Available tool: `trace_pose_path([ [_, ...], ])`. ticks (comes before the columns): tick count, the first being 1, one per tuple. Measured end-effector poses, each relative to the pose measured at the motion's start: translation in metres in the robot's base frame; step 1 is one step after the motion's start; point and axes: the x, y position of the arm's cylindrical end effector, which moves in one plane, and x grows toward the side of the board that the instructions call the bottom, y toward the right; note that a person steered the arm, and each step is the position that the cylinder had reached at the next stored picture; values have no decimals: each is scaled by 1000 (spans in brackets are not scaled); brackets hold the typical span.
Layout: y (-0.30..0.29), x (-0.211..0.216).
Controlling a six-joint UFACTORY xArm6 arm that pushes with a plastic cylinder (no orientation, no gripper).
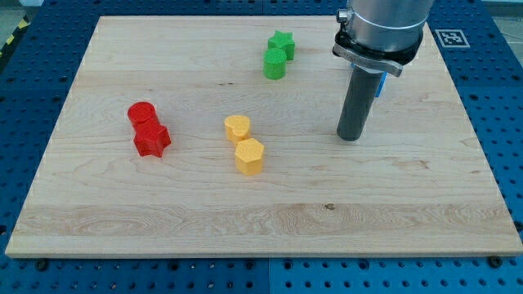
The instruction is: Separate the yellow heart from the yellow hexagon
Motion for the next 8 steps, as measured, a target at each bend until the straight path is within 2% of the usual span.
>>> trace_pose_path([
  [3,-1,20],
  [4,-47,-4],
  [5,-60,-10],
  [8,-58,15],
])
